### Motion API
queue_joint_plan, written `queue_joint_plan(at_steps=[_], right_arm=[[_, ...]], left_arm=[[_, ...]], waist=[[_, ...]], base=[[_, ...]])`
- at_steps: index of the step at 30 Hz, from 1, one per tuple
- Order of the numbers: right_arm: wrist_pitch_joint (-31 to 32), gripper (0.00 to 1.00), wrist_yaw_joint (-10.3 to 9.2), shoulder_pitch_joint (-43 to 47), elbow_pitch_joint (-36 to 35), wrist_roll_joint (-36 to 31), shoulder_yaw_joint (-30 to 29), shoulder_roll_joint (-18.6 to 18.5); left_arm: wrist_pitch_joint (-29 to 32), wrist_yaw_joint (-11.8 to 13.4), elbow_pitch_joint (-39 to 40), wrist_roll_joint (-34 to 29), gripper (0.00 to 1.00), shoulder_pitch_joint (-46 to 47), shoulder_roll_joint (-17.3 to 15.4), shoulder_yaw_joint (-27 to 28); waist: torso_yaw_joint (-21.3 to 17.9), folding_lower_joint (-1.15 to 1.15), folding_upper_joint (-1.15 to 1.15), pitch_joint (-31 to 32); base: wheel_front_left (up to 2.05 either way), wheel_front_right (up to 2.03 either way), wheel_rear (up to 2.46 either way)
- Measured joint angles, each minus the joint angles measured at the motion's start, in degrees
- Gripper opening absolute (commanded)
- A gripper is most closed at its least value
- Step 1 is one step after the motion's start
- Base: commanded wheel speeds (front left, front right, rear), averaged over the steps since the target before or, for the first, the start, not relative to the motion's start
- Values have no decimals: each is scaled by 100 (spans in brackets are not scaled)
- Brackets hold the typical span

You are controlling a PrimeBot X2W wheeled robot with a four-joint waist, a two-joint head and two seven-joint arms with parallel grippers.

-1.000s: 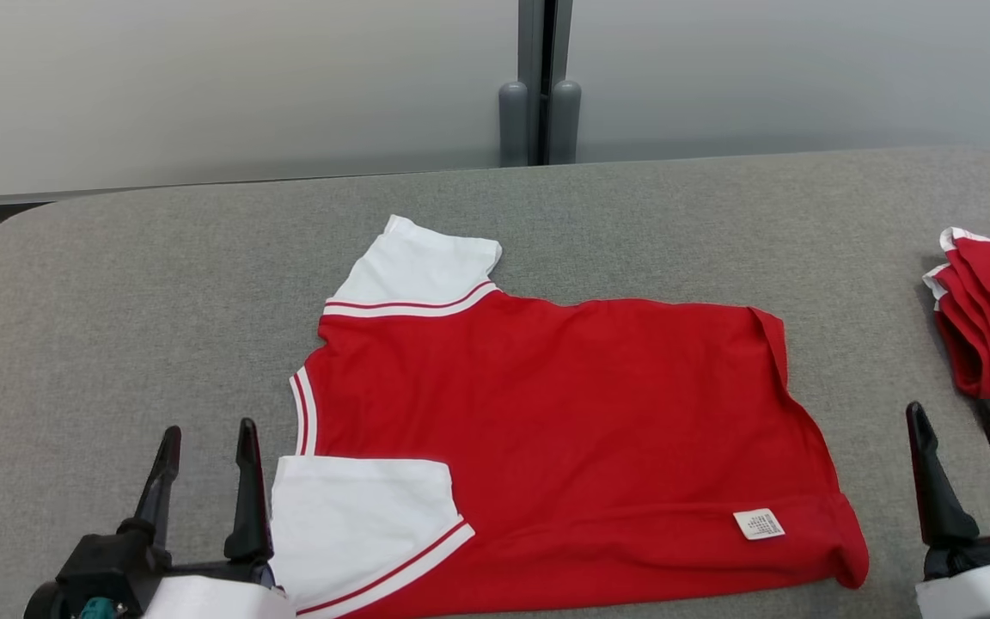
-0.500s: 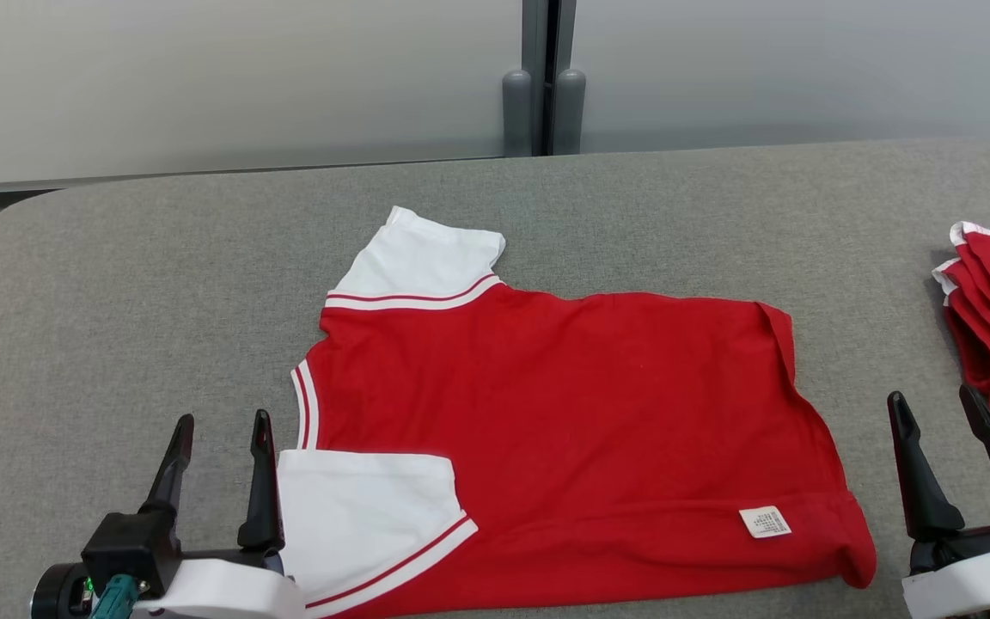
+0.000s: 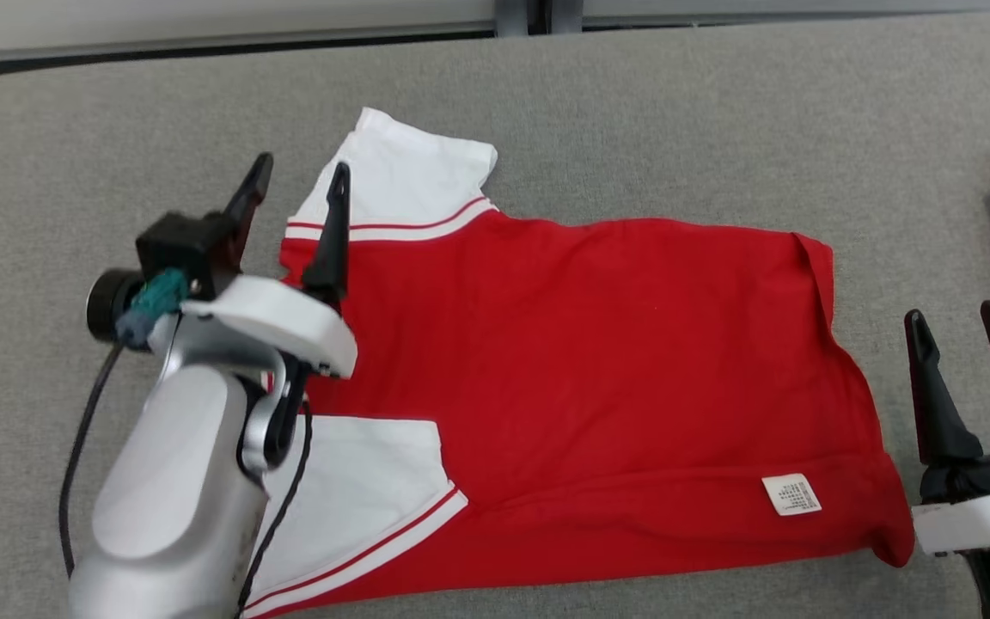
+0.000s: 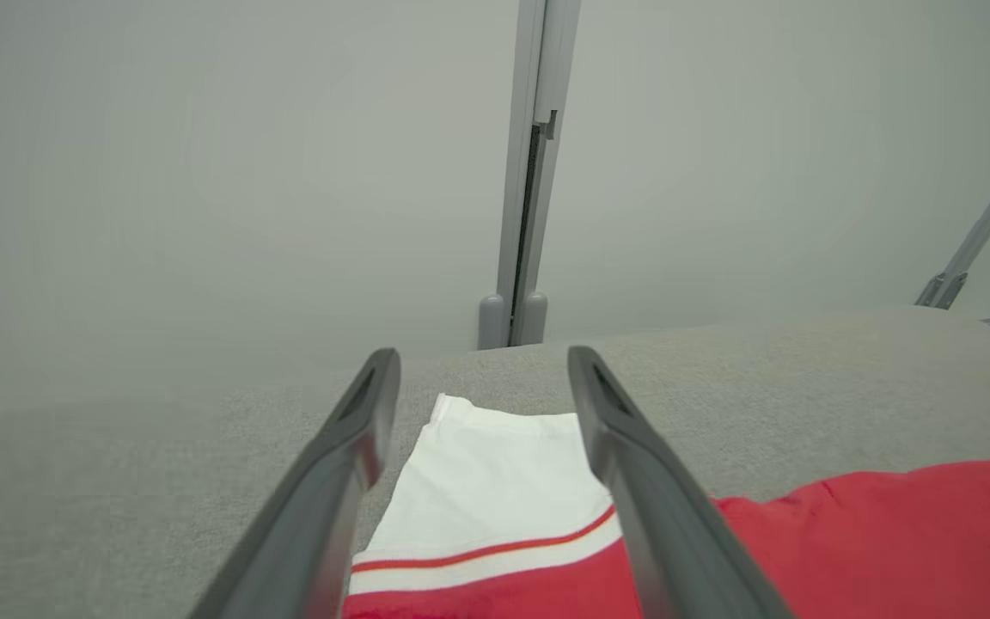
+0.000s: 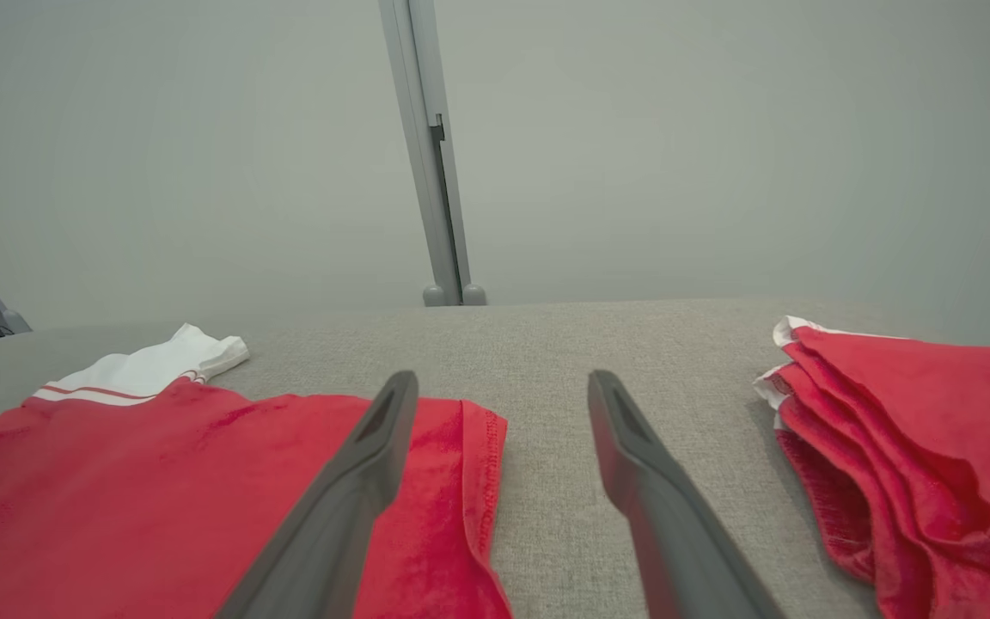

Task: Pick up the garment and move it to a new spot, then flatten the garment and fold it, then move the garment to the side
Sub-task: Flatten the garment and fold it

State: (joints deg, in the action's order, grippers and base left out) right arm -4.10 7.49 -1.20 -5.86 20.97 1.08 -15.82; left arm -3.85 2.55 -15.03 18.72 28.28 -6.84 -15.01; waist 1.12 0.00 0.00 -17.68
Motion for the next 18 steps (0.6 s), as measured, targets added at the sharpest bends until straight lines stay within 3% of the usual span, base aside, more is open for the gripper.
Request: queue_joint_plan(at_steps=[8,15,16,17,18], right_arm=[[-257,100,0,-710,214,185,232,-73],[-446,100,0,-973,564,319,421,-162],[-452,100,0,-998,606,339,425,-177],[-455,100,0,-1037,646,374,426,-189],[-456,100,0,-1083,677,393,423,-211]], left_arm=[[386,-183,-2241,120,100,2222,199,-53],[580,-131,-3940,132,100,3129,167,-35],[595,-98,-4106,132,96,3209,164,-38],[616,-99,-4236,137,44,3298,168,-35],[579,-109,-4346,165,0,3376,176,-23]], waist=[[-277,0,0,-938],[-646,0,0,-1350],[-674,0,0,-1374],[-690,0,0,-1389],[-692,0,0,-1395]], base=[[0,0,0],[0,0,0],[0,0,0],[0,0,0],[0,0,0]])
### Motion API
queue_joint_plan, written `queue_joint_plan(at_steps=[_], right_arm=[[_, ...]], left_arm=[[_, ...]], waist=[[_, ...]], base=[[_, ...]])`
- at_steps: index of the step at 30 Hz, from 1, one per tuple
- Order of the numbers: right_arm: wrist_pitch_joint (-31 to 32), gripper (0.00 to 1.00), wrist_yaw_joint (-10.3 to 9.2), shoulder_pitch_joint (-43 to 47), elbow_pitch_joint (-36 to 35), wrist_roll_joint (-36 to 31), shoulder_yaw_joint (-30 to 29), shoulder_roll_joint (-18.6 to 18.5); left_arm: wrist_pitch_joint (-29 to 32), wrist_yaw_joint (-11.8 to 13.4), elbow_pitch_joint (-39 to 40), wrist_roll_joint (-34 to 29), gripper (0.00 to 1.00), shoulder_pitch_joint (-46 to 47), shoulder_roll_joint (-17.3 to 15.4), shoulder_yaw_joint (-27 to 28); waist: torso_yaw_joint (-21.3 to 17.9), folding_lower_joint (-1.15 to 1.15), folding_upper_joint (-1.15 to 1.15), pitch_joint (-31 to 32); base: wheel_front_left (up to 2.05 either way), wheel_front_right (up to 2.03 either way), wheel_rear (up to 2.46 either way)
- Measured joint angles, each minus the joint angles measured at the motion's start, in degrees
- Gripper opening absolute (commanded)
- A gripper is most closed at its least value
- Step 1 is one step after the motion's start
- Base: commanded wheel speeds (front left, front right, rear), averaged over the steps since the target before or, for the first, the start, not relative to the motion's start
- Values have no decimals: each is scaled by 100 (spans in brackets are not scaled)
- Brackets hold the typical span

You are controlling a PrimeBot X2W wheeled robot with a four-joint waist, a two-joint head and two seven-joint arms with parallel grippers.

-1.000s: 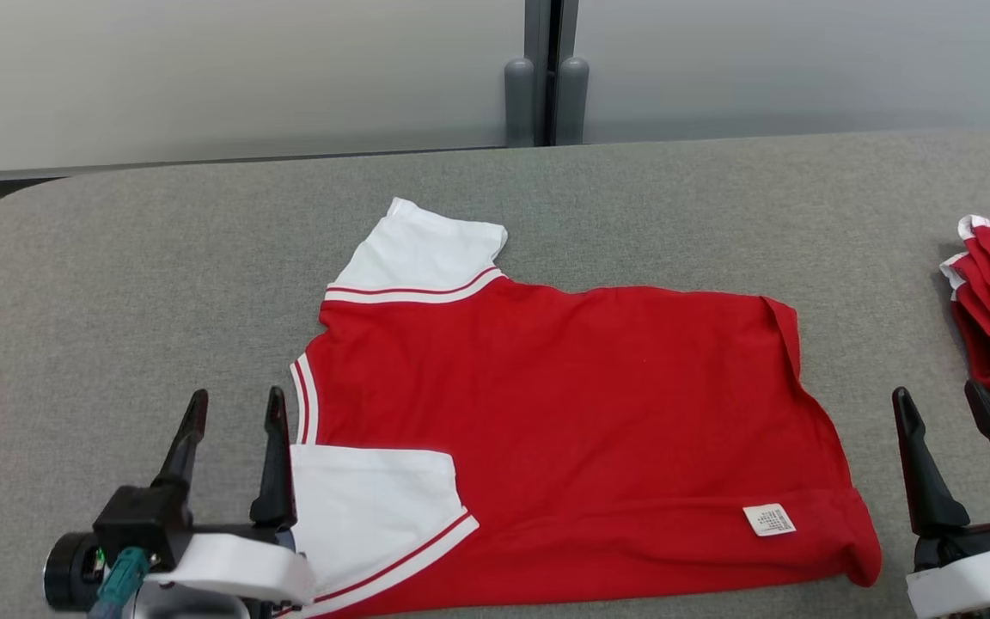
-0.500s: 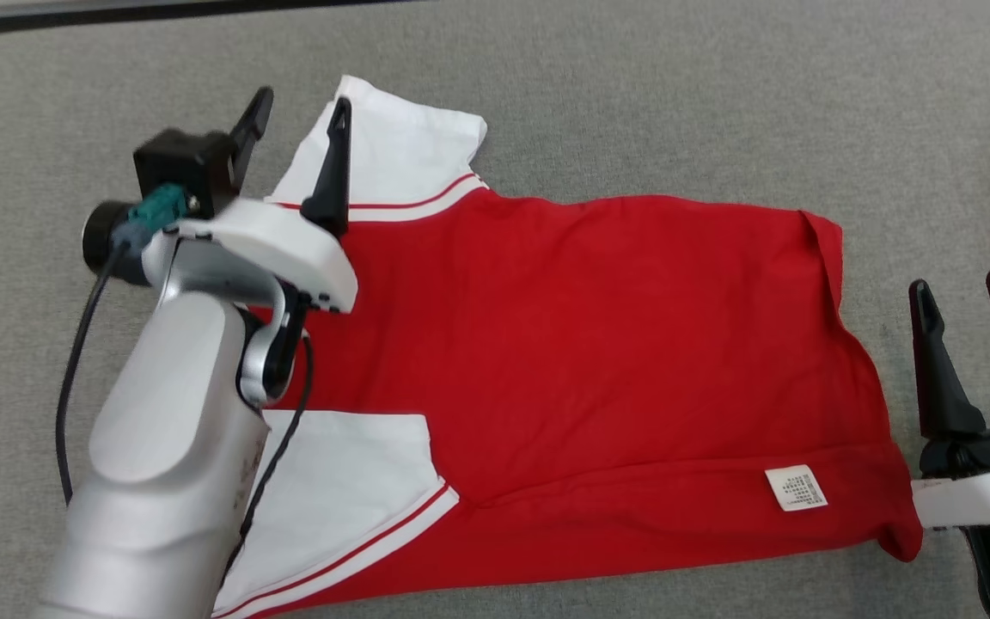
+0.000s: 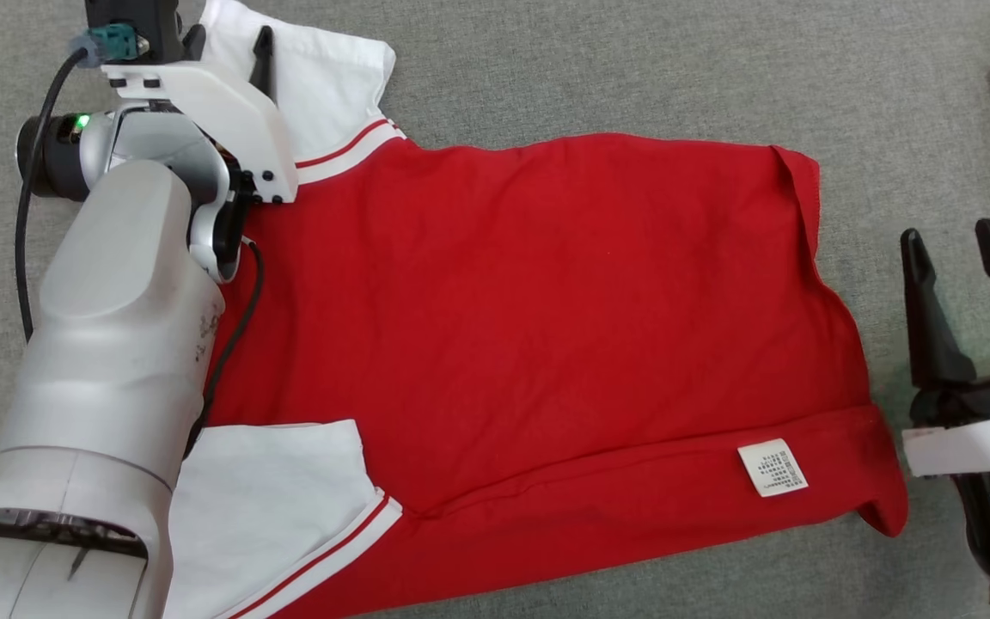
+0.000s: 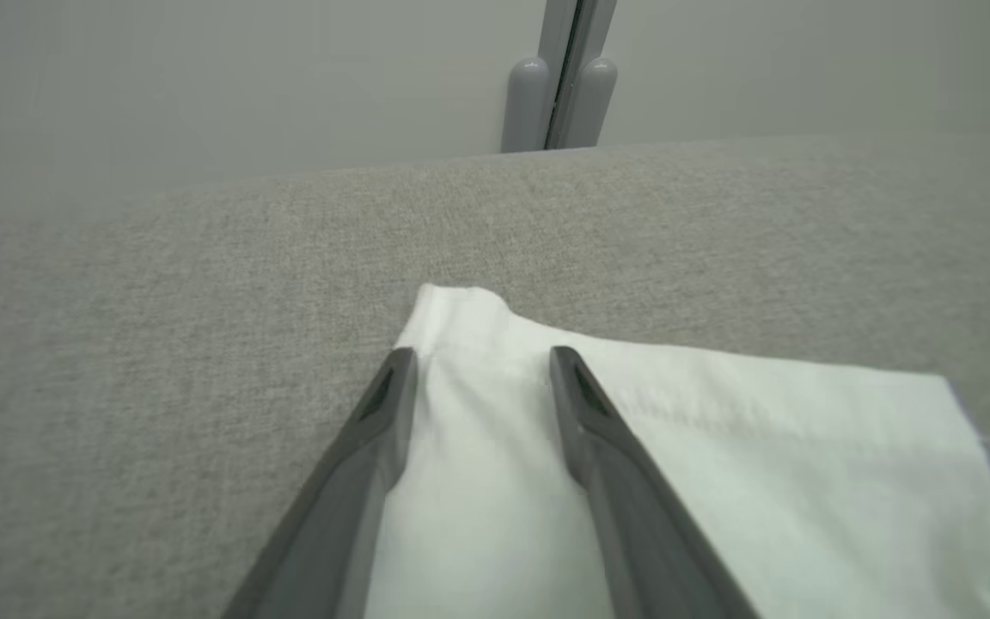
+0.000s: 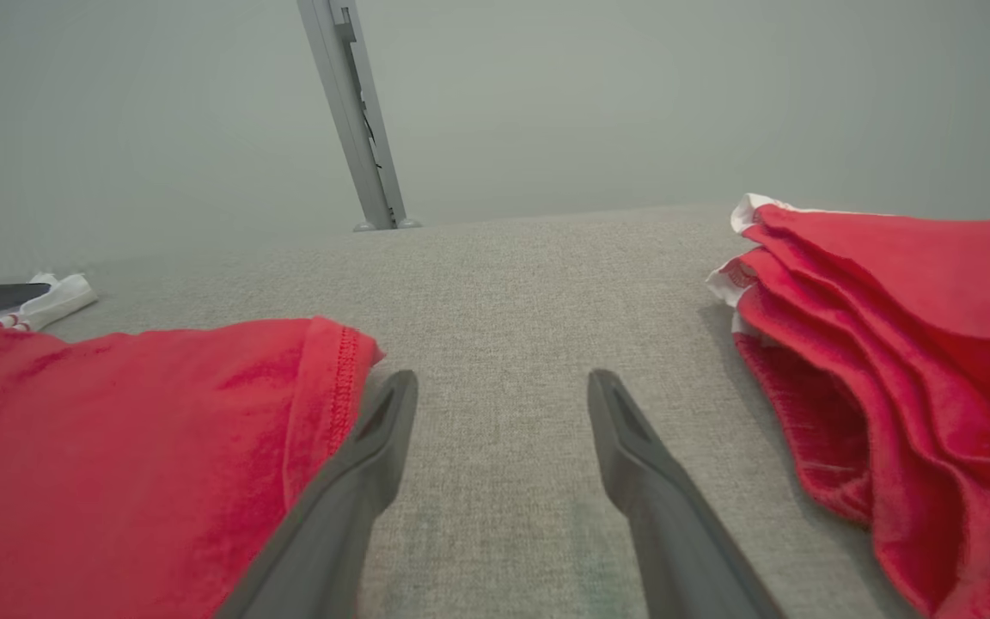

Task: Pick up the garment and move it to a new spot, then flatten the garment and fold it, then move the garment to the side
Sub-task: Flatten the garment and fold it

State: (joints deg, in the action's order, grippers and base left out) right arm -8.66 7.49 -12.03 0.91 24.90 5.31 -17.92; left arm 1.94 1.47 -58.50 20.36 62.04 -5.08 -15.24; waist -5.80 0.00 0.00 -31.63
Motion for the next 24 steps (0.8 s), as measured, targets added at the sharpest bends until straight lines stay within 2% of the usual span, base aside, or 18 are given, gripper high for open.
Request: queue_joint_plan(at_steps=[8,14,20,21,22,23,24], right_arm=[[114,100,0,-671,211,73,52,-423],[491,100,0,-1288,434,174,661,-745],[1054,100,1,-1514,856,411,1181,-1054],[1054,67,1,-1514,856,411,1181,-1054],[1135,45,1,-1536,916,450,1220,-1098],[1233,28,1,-1556,972,500,1251,-1144],[1270,0,1,-1564,1003,554,1257,-1179]], left_arm=[[-628,-143,-509,32,0,208,105,-97],[-1063,-297,-598,146,0,398,215,-230],[-1290,-394,-603,399,0,404,226,-463],[-1290,-394,-603,399,0,404,226,-463],[-1315,-403,-577,474,0,400,227,-511],[-1338,-420,-545,536,0,396,227,-564],[-1366,-419,-521,594,0,388,227,-619]], waist=[[195,0,0,43],[491,0,0,35],[694,0,0,-7],[694,0,0,-7],[708,0,0,-9],[718,0,0,-6],[726,0,0,0]], base=[[0,0,0],[0,0,0],[0,0,0],[0,0,0],[0,0,0],[0,0,0],[0,0,0]])
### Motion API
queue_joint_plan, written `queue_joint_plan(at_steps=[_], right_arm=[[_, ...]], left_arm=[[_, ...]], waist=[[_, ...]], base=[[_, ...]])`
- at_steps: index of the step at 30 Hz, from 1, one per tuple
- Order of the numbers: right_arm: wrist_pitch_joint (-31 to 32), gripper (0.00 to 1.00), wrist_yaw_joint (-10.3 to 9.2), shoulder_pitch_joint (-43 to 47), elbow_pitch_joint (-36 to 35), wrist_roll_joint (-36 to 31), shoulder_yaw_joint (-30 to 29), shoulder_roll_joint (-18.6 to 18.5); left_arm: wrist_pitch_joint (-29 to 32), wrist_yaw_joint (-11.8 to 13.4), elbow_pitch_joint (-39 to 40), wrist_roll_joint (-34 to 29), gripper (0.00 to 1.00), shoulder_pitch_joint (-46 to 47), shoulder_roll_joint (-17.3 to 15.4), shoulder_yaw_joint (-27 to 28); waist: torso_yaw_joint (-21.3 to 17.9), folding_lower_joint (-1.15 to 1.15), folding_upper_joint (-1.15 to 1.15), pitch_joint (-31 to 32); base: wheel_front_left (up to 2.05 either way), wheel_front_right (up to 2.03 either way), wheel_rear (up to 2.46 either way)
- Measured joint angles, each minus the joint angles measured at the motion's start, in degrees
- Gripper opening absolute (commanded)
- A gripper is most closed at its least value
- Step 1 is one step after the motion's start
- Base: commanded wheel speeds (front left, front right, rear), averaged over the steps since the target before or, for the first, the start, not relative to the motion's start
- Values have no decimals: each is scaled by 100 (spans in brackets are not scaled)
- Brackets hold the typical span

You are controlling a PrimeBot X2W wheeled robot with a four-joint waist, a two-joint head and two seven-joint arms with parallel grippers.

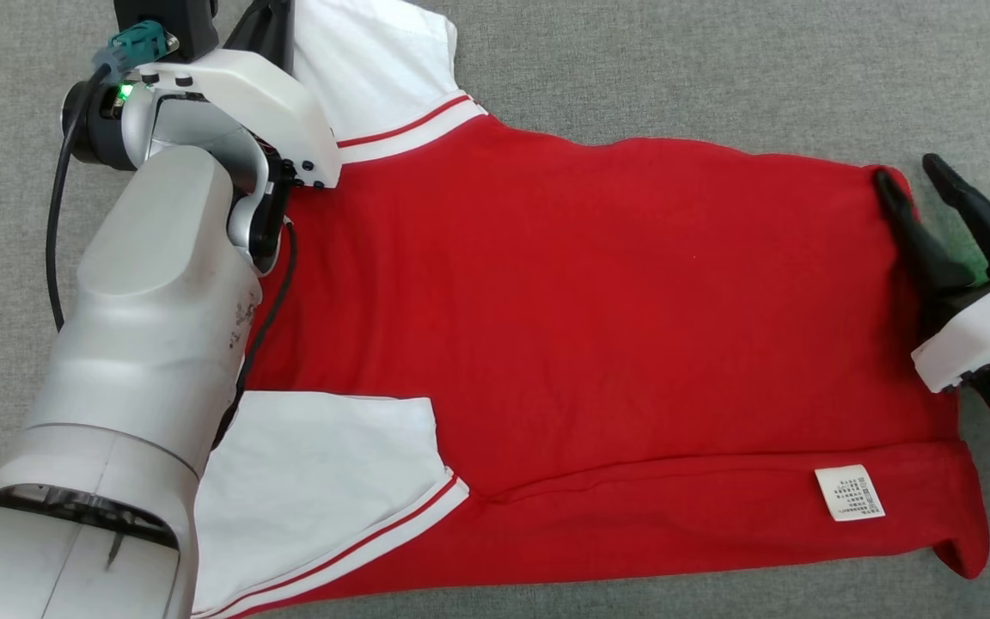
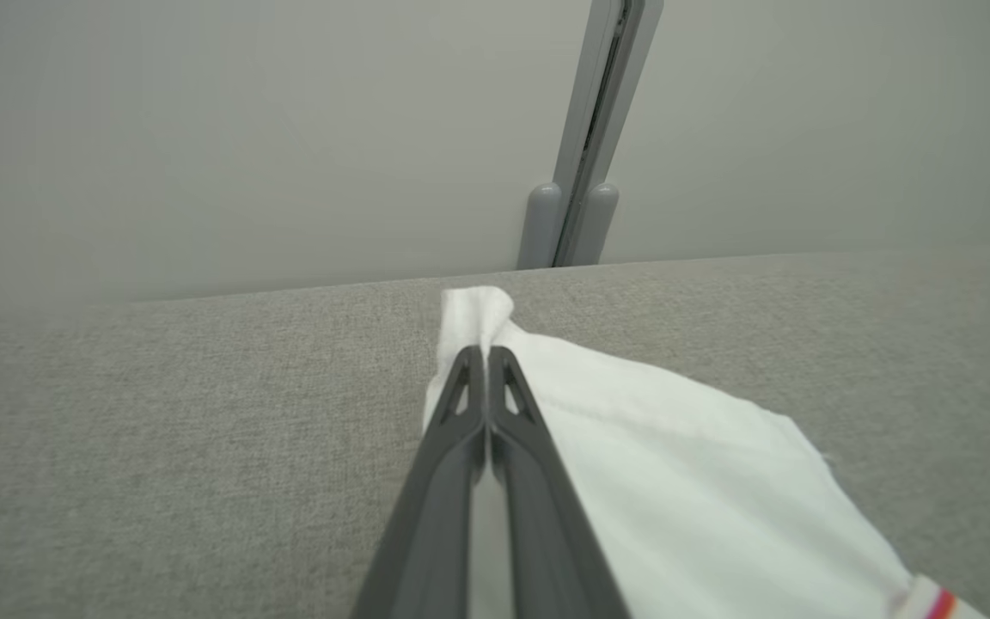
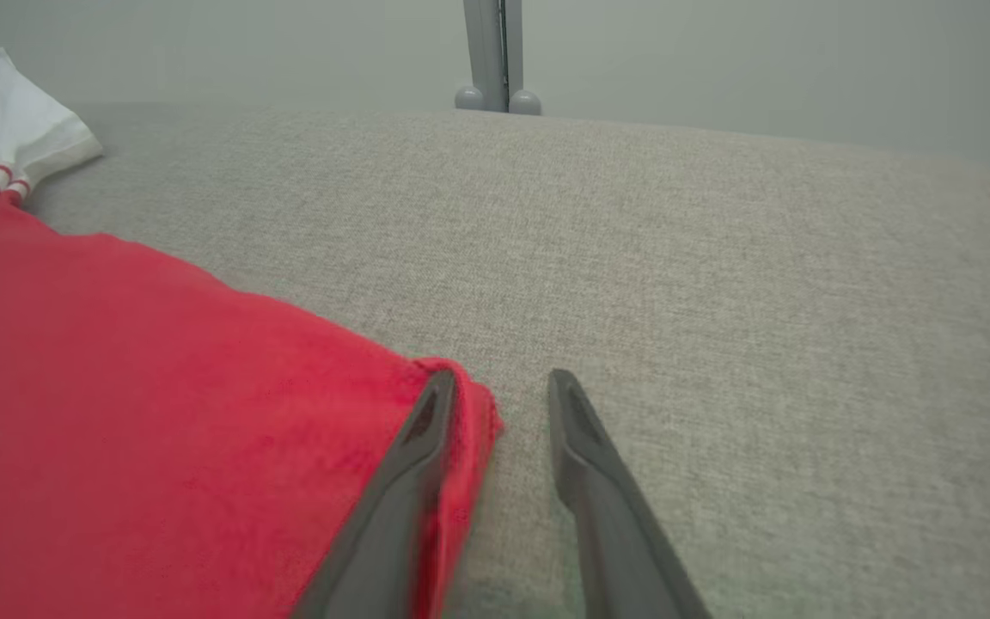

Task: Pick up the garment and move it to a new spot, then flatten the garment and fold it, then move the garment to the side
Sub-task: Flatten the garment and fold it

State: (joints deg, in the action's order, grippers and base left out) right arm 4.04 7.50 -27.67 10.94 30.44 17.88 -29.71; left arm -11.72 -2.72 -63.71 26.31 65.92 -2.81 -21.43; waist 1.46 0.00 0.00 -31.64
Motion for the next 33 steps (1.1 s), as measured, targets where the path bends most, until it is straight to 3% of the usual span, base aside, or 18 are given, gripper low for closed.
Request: queue_joint_plan(at_steps=[5,13,19,27,33], right_arm=[[62,0,0,-54,125,209,1,-78],[-466,0,0,-44,138,424,-299,-43],[-626,0,0,172,133,503,-710,69],[-727,0,-1,939,-225,937,-1096,448],[-817,0,-1,1510,-298,1241,-1278,581]], left_arm=[[-138,26,126,247,0,-104,2,-236],[-309,145,679,444,0,-275,1,-338],[-327,336,2238,237,0,-946,-86,124],[-328,559,4635,20,0,-3023,-199,673],[-286,879,5761,5,0,-4469,-332,793]], waist=[[28,0,0,43],[49,0,0,185],[98,0,0,375],[181,0,0,757],[156,0,0,971]], base=[[0,0,0],[0,0,0],[0,0,0],[0,0,0],[0,0,0]])
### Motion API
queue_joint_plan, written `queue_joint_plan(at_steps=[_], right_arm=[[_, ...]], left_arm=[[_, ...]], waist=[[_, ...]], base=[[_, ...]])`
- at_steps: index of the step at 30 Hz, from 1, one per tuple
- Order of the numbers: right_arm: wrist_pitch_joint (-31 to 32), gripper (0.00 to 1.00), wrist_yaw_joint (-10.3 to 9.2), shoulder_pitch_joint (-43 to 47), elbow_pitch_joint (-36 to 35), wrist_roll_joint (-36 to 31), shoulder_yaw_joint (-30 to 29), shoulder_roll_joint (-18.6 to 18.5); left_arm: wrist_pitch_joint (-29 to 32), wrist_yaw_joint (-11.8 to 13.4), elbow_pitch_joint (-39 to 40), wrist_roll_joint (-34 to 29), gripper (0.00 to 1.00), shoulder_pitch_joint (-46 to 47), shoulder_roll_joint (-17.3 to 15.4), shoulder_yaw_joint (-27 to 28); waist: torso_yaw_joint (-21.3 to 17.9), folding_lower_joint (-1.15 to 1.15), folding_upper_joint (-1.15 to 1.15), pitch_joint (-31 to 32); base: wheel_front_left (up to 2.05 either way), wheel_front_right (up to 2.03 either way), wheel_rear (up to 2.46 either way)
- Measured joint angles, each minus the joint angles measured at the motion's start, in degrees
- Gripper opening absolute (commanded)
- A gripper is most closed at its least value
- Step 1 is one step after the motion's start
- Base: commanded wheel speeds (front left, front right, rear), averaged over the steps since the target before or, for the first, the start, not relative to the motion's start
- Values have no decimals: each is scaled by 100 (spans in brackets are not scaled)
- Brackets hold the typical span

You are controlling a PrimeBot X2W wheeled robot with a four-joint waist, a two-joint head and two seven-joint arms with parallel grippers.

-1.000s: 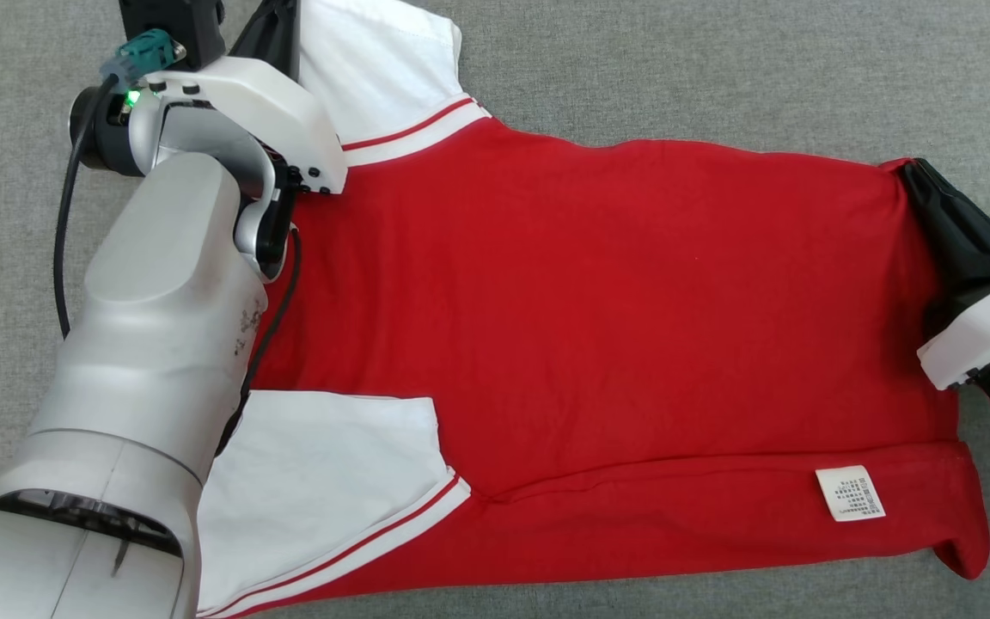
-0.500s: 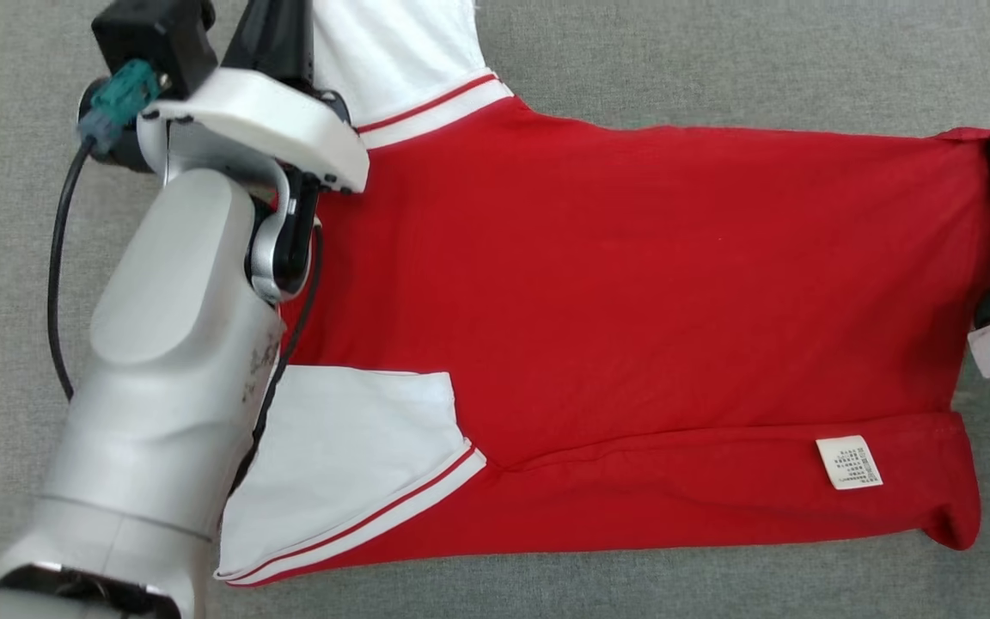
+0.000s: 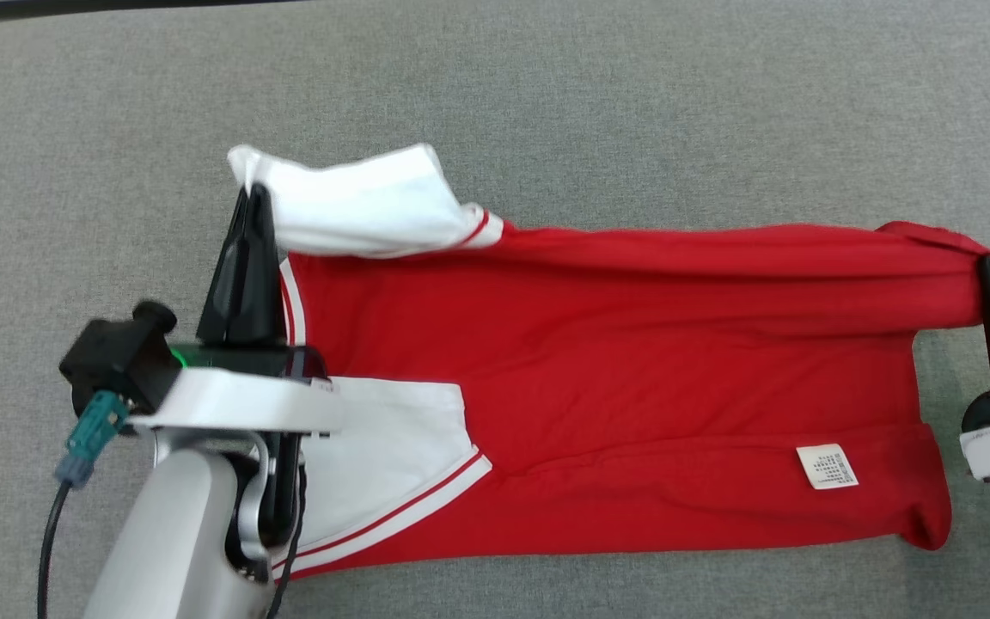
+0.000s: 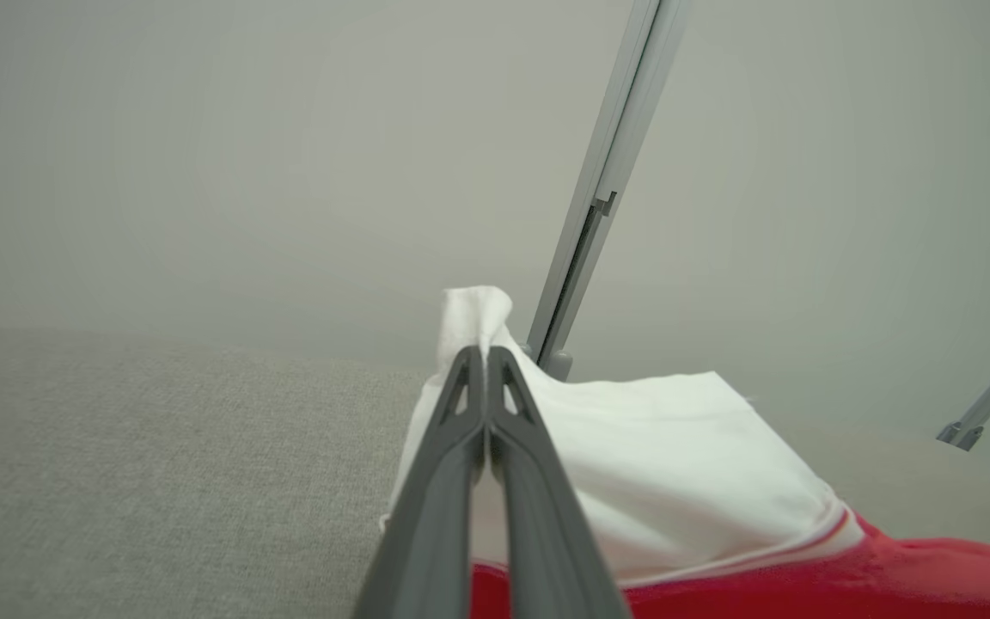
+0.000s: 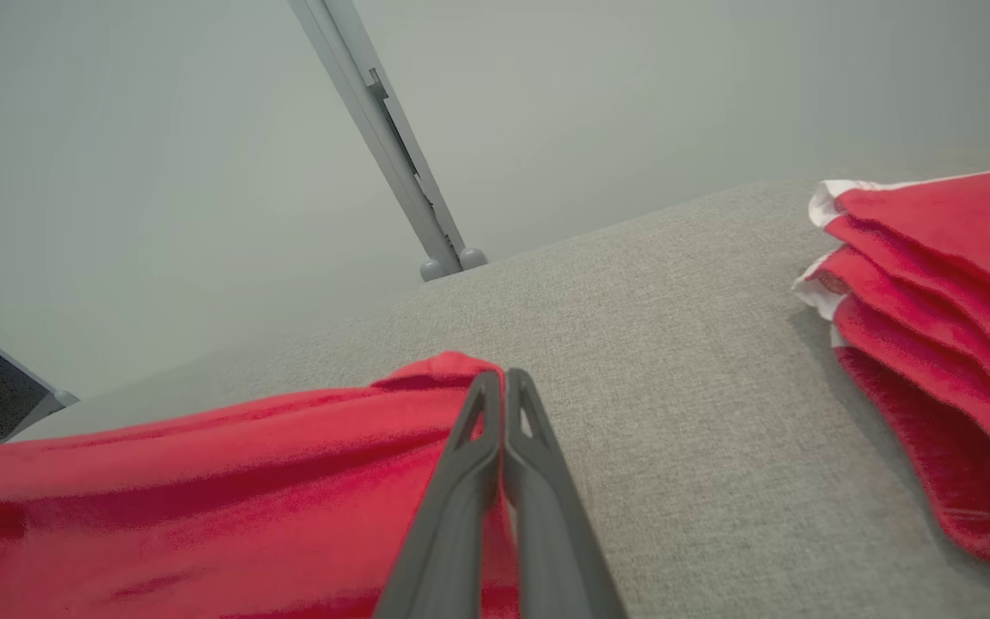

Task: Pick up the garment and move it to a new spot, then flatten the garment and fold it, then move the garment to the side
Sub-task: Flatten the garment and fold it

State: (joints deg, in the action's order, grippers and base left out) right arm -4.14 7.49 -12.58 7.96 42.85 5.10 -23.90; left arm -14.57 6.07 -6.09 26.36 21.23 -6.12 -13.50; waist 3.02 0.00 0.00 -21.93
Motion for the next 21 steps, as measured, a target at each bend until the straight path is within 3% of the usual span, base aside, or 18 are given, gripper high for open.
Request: queue_joint_plan(at_steps=[8,18,19,20,21], right_arm=[[-87,0,0,737,79,394,-89,316],[-165,0,0,1283,140,606,35,492],[-151,23,0,1290,135,579,102,489],[-190,60,0,1296,124,512,148,494],[-202,91,0,1296,119,425,193,483]], left_arm=[[481,344,757,237,0,-1629,-140,51],[814,359,310,630,0,-2324,-120,26],[850,359,198,654,0,-2319,-98,22],[849,365,79,673,61,-2318,-81,26],[848,365,-29,671,100,-2309,-85,12]], waist=[[-25,0,0,215],[-28,0,0,422],[-34,0,0,432],[-42,0,0,440],[-52,0,0,450]], base=[[0,0,0],[0,0,0],[0,0,0],[0,0,0],[0,0,0]])
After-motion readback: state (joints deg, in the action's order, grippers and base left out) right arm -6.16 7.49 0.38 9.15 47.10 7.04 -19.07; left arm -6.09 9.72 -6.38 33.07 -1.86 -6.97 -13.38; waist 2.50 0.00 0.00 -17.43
